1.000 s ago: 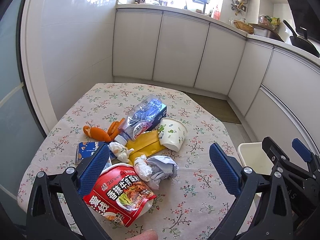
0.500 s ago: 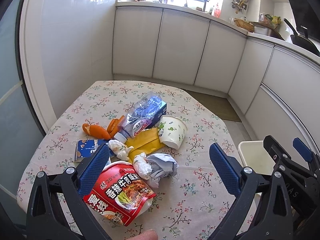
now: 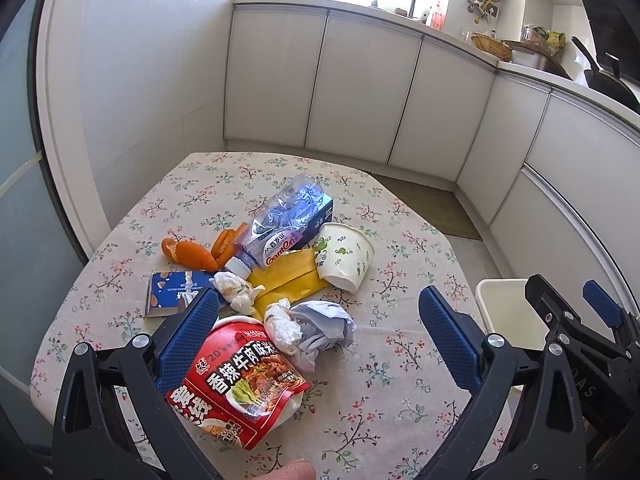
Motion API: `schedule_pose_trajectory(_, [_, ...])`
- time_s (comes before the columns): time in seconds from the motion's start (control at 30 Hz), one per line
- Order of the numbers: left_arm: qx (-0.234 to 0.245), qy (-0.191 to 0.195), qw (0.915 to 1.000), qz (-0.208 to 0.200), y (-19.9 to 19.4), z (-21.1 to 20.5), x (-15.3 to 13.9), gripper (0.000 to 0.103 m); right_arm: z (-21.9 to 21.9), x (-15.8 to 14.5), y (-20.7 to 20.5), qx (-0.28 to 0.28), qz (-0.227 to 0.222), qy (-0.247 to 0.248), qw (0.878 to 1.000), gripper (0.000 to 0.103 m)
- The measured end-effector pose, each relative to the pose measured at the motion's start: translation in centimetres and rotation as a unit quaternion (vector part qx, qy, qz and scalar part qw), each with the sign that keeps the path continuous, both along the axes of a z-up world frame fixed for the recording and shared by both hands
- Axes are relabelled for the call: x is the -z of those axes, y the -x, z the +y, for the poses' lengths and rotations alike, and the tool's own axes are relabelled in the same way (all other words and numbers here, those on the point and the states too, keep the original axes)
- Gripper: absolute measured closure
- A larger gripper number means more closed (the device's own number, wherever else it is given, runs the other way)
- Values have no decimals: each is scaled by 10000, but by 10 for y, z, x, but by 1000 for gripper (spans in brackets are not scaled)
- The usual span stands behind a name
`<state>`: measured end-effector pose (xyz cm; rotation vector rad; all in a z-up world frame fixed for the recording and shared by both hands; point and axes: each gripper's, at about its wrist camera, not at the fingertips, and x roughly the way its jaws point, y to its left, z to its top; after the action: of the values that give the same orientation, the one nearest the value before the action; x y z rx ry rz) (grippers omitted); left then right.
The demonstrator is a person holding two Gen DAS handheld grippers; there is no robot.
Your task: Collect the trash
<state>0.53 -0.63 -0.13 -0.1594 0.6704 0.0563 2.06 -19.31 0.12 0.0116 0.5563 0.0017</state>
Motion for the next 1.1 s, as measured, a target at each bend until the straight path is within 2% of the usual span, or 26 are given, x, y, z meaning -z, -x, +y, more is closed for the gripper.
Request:
schedule_pose_trajectory(0.13, [-34,-15,9999,146,-3,0,3,7,-2,2,-4,24,160,-76,9998,6])
schedule_pose_trajectory(0.27, [53,249,9976,643,-15,3,12,7,-6,10,-22,-4,808,-263,9964,6])
schedule_pose_trajectory(0.33, [119,267,9954,909,-26,4,16,7,-7,13,-33,-37,1179,-380,9923,6])
schedule_pose_trajectory(0.4, [74,127,9954,947,-33,4,20,7,-8,15,-41,-30,1405,-377,9894,6])
schedule_pose_trajectory(0.57, [-4,648,9889,1337,-59,22,22,7,-6,16,-70,-166,1972,-530,9788,6])
schedule_pose_trajectory(0.63, [-35,680,9871,1447,-73,28,20,7,-7,14,-80,-196,2060,-535,9769,6])
schedule_pose_trajectory(0.8, [-56,350,9890,1435,-115,43,1,7,-16,20,-100,-28,2103,-513,9763,6])
schedule_pose_trajectory(0.83, [22,264,9895,1422,-126,46,-4,7,-20,24,-104,18,2178,-466,9749,6])
schedule_pose_trajectory(0.9, [245,188,9880,1511,-146,48,-7,7,-28,35,-110,45,2411,-685,9681,6])
schedule_pose_trajectory(1.0, [674,-18,9778,1982,-185,46,4,7,-35,47,-121,7,2797,-1052,9543,6])
schedule_pose_trajectory(1.1, [892,-179,9674,2362,-214,45,24,7,-38,52,-126,43,2924,-1131,9496,6])
